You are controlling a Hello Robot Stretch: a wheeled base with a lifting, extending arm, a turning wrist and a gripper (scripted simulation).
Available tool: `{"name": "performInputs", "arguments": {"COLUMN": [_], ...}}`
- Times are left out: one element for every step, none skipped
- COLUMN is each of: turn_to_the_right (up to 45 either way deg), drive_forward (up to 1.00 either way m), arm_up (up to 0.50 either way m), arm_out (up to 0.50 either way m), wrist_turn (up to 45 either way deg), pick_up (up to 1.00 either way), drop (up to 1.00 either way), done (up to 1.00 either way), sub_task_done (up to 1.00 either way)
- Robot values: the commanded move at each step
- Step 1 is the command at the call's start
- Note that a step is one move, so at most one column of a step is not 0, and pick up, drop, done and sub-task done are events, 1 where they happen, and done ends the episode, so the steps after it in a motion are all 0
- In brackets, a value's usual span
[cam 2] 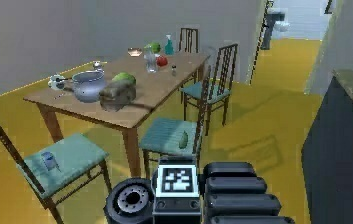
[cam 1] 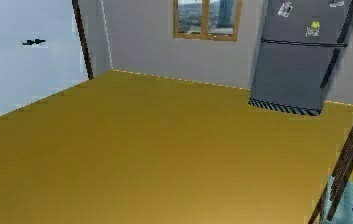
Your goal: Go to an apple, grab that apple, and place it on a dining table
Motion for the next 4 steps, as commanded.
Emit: {"name": "performInputs", "arguments": {"turn_to_the_right": [0.0,30.0,0.0,27.0], "drive_forward": [0.7,0.0,0.9,0.0], "arm_up": [0.0,0.0,0.0,0.0], "arm_out": [0.0,0.0,0.0,0.0], "wrist_turn": [0.0,0.0,0.0,0.0], "pick_up": [0.0,0.0,0.0,0.0], "drop": [0.0,0.0,0.0,0.0], "done": [0.0,0.0,0.0,0.0], "sub_task_done": [0.0,0.0,0.0,0.0]}}
